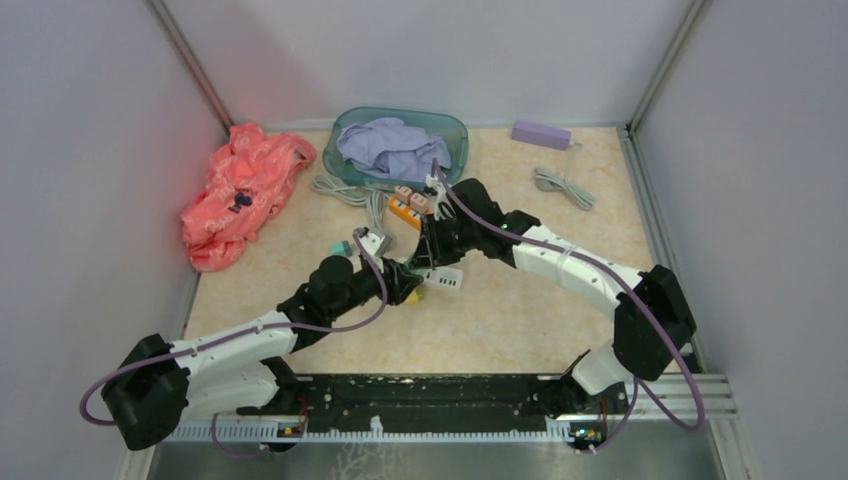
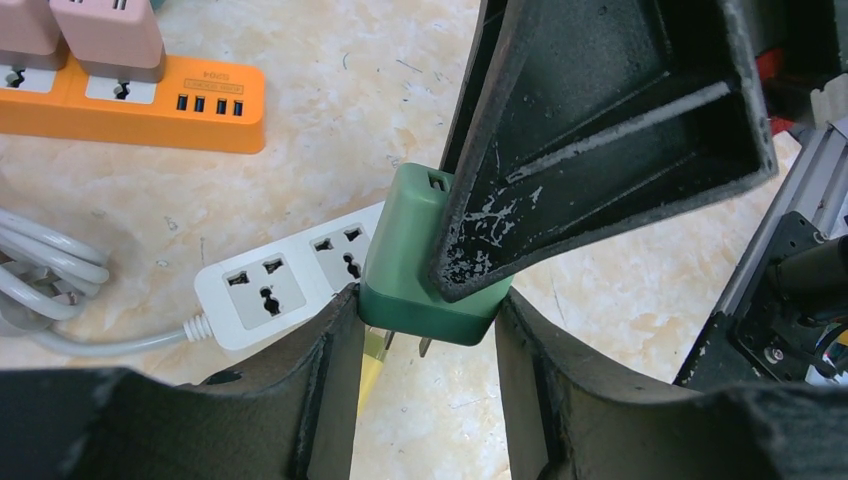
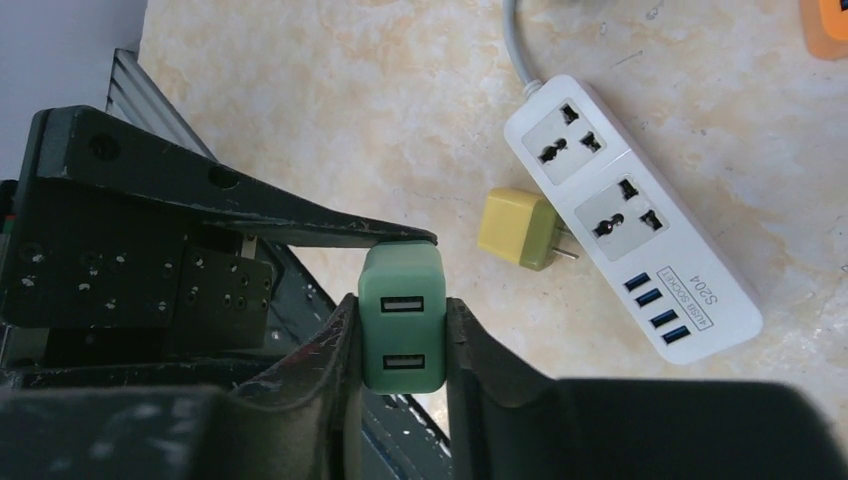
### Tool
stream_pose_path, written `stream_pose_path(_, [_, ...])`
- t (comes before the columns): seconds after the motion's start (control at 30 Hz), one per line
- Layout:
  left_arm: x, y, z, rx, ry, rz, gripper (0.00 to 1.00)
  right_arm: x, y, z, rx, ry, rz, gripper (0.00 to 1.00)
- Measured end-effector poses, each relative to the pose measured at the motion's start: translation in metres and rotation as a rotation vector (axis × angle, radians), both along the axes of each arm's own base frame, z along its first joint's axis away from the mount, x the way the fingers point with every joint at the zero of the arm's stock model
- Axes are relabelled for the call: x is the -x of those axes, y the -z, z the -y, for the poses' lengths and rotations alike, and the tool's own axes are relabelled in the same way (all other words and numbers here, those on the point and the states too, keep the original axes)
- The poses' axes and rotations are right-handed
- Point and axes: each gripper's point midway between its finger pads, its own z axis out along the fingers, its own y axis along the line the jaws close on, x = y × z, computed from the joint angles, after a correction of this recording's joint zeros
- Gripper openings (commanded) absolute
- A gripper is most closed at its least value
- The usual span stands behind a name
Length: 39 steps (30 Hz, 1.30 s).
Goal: Insert the plug
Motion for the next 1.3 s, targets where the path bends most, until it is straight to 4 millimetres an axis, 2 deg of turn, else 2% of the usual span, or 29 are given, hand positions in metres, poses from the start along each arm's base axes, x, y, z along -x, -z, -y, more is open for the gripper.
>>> stream_pose_path(0.07, [0.000, 0.000, 0.000, 0.000, -0.001, -0.001, 0.31, 0.000, 0.001, 0.000, 0.002, -0.015, 0.010, 0.00])
stream_pose_path(0.23, [0.000, 0.003, -0.003, -0.006, -0.017, -0.016, 0.46, -0.001, 0.003, -0.001, 0.012, -0.060, 0.051, 0.00])
stream_pose_path(0.3, [0.000, 0.003, -0.005, -0.005, -0.028, -0.016, 0.56, -0.001, 0.003, -0.001, 0.014, -0.092, 0.080, 0.00])
stream_pose_path(0.43, [-0.001, 0.003, -0.011, -0.010, -0.061, -0.026, 0.63, -0.004, 0.003, -0.001, 0.035, -0.160, 0.168, 0.00])
stream_pose_path(0.73, [-0.010, 0.000, -0.029, 0.012, -0.188, -0.062, 0.67, -0.027, 0.006, 0.009, 0.144, -0.323, 0.446, 0.00])
stream_pose_path(0.9, [-0.015, 0.020, -0.040, -0.030, -0.262, -0.130, 0.67, -0.035, 0.009, 0.010, 0.182, -0.398, 0.549, 0.00])
stream_pose_path(1.3, [-0.031, 0.049, -0.056, -0.005, -0.430, -0.330, 0.67, -0.047, 0.045, 0.010, 0.284, -0.567, 0.636, 0.00])
